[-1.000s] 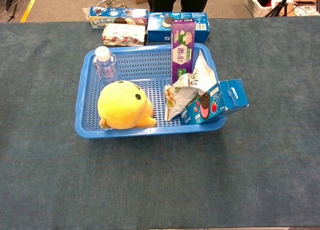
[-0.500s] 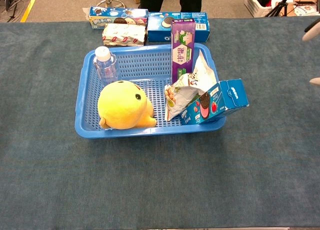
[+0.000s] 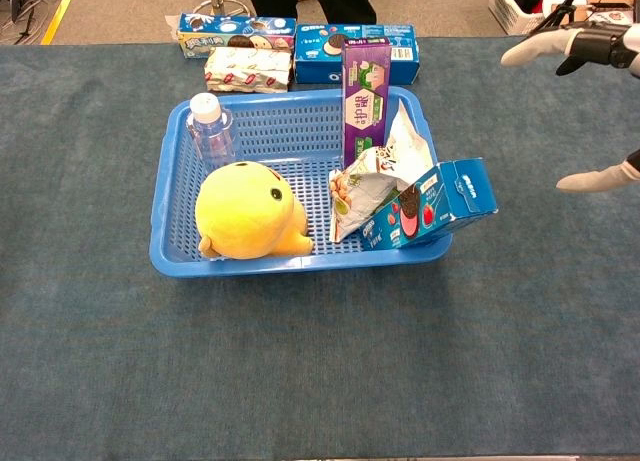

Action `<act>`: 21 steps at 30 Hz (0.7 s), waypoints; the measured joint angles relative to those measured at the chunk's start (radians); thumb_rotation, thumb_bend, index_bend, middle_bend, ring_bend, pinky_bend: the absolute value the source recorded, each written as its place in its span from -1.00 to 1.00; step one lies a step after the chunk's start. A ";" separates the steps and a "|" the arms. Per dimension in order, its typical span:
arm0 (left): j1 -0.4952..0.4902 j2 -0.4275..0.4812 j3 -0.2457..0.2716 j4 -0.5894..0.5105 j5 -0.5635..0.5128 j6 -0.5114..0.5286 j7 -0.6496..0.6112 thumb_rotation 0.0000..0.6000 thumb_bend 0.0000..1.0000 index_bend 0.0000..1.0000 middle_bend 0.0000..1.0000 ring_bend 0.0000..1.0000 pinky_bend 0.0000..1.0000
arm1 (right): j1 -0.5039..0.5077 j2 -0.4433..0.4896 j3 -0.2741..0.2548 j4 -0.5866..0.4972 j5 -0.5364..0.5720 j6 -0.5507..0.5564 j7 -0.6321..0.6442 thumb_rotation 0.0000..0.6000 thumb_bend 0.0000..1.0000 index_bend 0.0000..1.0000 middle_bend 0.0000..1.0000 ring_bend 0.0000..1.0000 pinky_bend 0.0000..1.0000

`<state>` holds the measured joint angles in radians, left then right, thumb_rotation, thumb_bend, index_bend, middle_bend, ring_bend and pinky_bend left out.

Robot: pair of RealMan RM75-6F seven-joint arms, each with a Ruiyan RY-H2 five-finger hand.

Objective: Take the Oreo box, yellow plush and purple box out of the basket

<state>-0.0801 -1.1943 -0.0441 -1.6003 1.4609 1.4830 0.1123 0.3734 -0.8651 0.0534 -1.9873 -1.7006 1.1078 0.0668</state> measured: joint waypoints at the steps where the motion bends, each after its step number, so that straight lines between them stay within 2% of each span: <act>1: 0.000 0.000 0.000 0.000 0.000 0.001 0.000 1.00 -0.99 -0.30 -0.35 -0.69 -0.69 | 0.004 0.002 -0.002 -0.005 -0.001 -0.009 -0.003 1.00 -1.00 -0.72 -0.75 -0.85 -0.59; 11: 0.005 -0.004 0.001 0.009 -0.004 0.002 -0.007 1.00 -0.99 -0.30 -0.35 -0.69 -0.69 | 0.072 0.015 -0.028 -0.069 0.004 -0.121 0.008 1.00 -1.00 -0.73 -0.78 -0.86 -0.59; 21: 0.009 -0.005 0.003 0.014 -0.004 0.004 -0.019 1.00 -0.99 -0.30 -0.35 -0.69 -0.69 | 0.090 -0.078 -0.039 -0.036 0.014 -0.137 -0.037 1.00 -1.00 -0.73 -0.78 -0.86 -0.59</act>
<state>-0.0710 -1.1995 -0.0410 -1.5862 1.4565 1.4868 0.0931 0.4633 -0.9433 0.0139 -2.0234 -1.6870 0.9710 0.0296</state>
